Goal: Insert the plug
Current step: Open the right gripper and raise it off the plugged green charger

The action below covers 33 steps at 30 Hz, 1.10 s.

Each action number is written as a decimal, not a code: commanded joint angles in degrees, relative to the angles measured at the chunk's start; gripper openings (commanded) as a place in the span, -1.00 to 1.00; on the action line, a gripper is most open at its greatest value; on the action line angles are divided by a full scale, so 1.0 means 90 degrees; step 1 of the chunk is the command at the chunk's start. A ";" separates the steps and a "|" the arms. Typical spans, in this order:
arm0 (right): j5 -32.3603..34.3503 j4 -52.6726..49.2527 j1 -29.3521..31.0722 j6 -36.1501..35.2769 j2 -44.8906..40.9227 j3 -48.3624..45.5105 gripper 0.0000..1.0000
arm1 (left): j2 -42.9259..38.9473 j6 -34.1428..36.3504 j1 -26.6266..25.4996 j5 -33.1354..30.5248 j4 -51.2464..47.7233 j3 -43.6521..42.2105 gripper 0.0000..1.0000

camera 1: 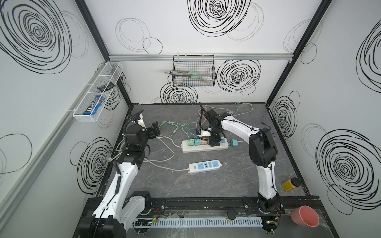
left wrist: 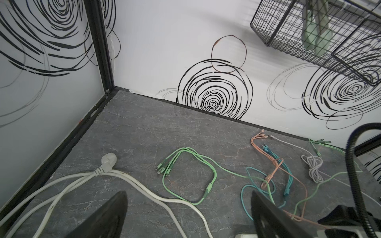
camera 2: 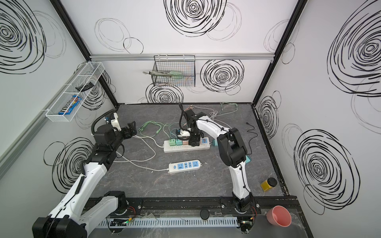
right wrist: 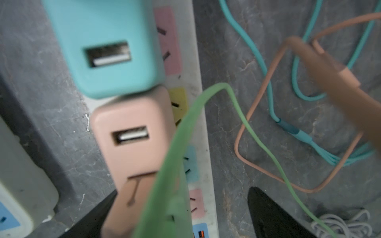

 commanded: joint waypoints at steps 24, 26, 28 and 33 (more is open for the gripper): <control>-0.0583 0.5286 -0.2643 0.8351 -0.4379 -0.4668 0.98 | 0.0870 -0.0987 -0.2571 -0.1060 -0.0556 0.0388 0.92; -0.0863 0.5319 -0.2759 0.9013 -0.4377 -0.4951 0.98 | 0.0877 -0.1391 -0.2622 -0.0778 -0.0480 0.0163 0.92; -0.1600 0.5427 -0.2865 0.9325 -0.4311 -0.5200 0.98 | 0.0820 -0.1821 -0.2616 -0.0421 -0.0270 -0.0162 0.93; -0.2937 0.4849 -0.2863 0.9649 -0.3784 -0.5409 0.97 | 0.0930 -0.2338 -0.2680 0.0685 0.0052 -0.0774 0.92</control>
